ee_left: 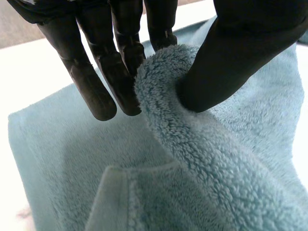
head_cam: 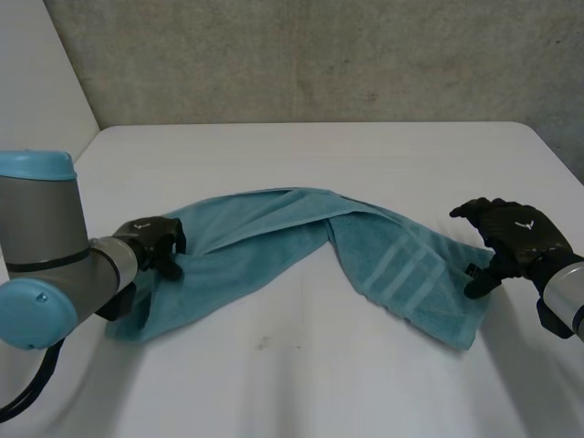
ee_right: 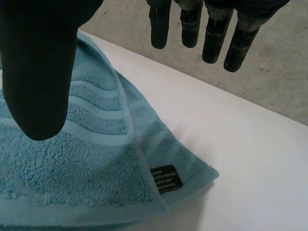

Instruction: Fold the laundry

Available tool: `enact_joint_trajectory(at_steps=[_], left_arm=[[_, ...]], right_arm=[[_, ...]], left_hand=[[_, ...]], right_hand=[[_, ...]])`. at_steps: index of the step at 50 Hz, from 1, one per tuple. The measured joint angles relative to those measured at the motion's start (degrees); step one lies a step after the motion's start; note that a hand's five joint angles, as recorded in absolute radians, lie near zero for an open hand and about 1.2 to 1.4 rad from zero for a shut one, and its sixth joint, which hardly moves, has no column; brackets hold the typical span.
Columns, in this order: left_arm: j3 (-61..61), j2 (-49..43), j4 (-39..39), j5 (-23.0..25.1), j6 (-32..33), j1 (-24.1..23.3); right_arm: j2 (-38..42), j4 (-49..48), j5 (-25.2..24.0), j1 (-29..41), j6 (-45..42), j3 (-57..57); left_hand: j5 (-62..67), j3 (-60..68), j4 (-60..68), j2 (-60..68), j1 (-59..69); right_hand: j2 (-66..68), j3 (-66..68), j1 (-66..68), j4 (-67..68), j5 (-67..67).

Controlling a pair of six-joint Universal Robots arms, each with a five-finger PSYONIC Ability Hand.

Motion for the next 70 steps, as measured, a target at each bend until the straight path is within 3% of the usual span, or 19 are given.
enact_joint_trajectory(at_steps=[6, 10, 20, 27, 35, 37, 38, 40, 43, 48, 53, 57, 63, 70], left_arm=[[-1.8, 4.0, 0.2, 0.1, 0.1, 0.0], [-4.4, 9.8, 0.2, 0.1, 0.6, -0.7], [-13.0, 28.8, 2.6, 0.2, 5.5, -2.7], [-18.8, 39.7, 7.0, 0.4, 12.4, -2.7], [-21.4, 42.1, 8.3, 0.5, 15.0, -2.4], [-21.4, 42.1, 8.4, 0.5, 15.0, -2.4], [-21.5, 41.8, 8.6, 0.6, 15.0, -2.1], [-21.3, 41.4, 9.4, 0.7, 14.9, -1.6], [-20.8, 40.6, 11.2, 0.8, 14.9, -0.8], [-16.0, 35.1, 18.5, 0.9, 15.2, 1.0], [-3.5, 25.7, 26.6, 0.6, 16.5, 1.7], [8.3, 19.6, 31.1, 0.3, 17.3, 1.8], [17.0, 16.1, 39.9, -0.3, 17.4, 1.8], [5.2, 18.2, 48.2, -0.9, 17.6, 1.3]], right_arm=[[-0.2, 5.6, 0.0, 0.0, 0.2, -4.6], [1.5, 14.8, -0.1, 1.0, 0.8, -12.6], [15.2, 31.6, -0.2, 9.5, 7.0, -34.9], [25.1, 35.5, -0.2, 12.2, 11.7, -45.0], [34.2, 35.5, 0.2, 15.5, 15.0, -53.0], [34.8, 35.5, 0.5, 15.8, 15.1, -53.6], [36.1, 35.2, 1.5, 16.5, 15.2, -54.8], [36.9, 34.6, 3.0, 17.0, 15.0, -56.0], [37.4, 33.3, 5.7, 17.4, 14.3, -58.3], [35.6, 30.8, 9.7, 17.6, 11.0, -66.7], [28.9, 24.8, 11.7, 17.4, 7.5, -77.7], [22.8, 17.1, 12.3, 17.4, 6.0, -80.1], [11.8, 4.8, 11.9, 17.5, 2.3, -67.8], [2.6, 1.6, 12.0, 17.6, -3.8, -44.6]], left_hand=[[2.8, 4.9, 4.9, 4.9, 1.5], [2.8, 4.9, 4.9, 5.0, 1.5], [2.8, 5.1, 4.9, 5.1, 1.5], [2.8, 5.2, 5.1, 5.1, 1.5], [2.8, 5.2, 5.2, 5.2, 1.5], [2.8, 5.2, 5.2, 5.2, 1.5], [2.8, 5.3, 5.2, 5.2, 1.5], [2.8, 5.3, 5.2, 5.2, 1.5], [2.8, 5.3, 5.2, 5.2, 1.5], [2.8, 5.3, 5.2, 5.3, 1.5], [2.8, 5.4, 5.2, 5.3, 1.5], [2.8, 5.4, 5.2, 5.3, 1.5], [2.8, 5.4, 5.2, 5.3, 1.5], [2.8, 5.4, 5.2, 5.3, 1.5]], right_hand=[[0.0, 0.0, 0.0, 0.0, 0.0], [0.0, 0.0, 0.0, 0.0, 0.0], [0.0, 0.0, 0.0, 0.0, 0.0], [0.0, 0.0, 0.0, 0.0, 0.0], [1.9, 2.2, 0.3, 1.0, 1.4], [6.4, 5.9, 4.0, 4.7, 5.0], [24.2, 24.3, 22.2, 23.0, 22.3], [44.0, 43.3, 38.9, 42.1, 40.4], [54.7, 54.5, 44.2, 53.7, 51.5], [54.9, 55.2, 44.2, 54.7, 51.9], [54.9, 55.3, 44.2, 54.7, 52.0], [54.9, 55.3, 44.2, 54.7, 52.0], [54.9, 55.4, 44.2, 54.7, 52.5], [54.9, 55.5, 44.2, 54.9, 52.7]])
